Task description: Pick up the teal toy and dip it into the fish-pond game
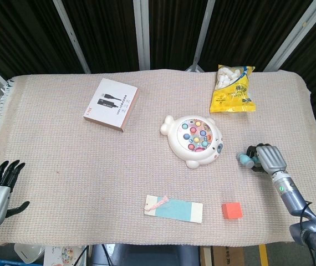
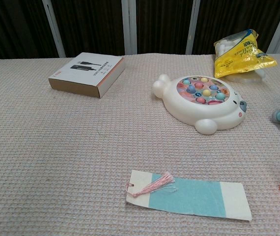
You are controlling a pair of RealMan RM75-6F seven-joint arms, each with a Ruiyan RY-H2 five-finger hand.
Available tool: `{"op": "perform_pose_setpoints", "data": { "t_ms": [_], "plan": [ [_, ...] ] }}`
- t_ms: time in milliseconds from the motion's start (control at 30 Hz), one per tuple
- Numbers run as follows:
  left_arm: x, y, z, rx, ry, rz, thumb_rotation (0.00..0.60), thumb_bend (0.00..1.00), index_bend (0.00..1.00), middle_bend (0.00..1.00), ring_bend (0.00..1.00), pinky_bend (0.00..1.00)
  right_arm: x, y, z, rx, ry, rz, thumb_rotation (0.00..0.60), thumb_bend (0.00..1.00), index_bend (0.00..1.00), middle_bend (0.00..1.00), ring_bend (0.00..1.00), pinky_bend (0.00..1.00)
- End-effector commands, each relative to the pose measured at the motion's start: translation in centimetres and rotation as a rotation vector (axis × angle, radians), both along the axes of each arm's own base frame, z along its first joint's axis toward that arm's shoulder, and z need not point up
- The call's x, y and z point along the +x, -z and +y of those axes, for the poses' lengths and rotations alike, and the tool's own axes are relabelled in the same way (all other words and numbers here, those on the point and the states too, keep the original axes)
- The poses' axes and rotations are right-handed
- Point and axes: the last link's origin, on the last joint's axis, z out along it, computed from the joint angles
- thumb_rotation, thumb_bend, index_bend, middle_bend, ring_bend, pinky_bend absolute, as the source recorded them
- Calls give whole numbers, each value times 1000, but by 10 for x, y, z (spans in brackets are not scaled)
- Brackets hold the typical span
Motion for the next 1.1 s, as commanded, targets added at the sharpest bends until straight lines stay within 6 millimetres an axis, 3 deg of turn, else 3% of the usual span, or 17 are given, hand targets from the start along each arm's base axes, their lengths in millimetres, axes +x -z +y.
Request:
{"op": "perform_pose_setpoints", "data": {
  "t_ms": [33, 700, 1100],
  "plan": [
    [0, 0, 0, -2, 1, 0, 600, 111, 98, 56, 0, 0, -1, 0, 0, 3, 5, -1, 600, 352, 480, 508, 331, 309],
    [0, 5, 5, -16, -6, -2, 600, 110, 98, 56, 0, 0, 23, -25, -28, 30, 58, -5, 600, 350, 345, 394, 225, 218],
    [-2, 6, 7, -18, -13, -3, 600, 111, 98, 56, 0, 0, 27, -24, -33, 43, 86, 53, 600, 351, 307, 380, 205, 193]
  ]
}}
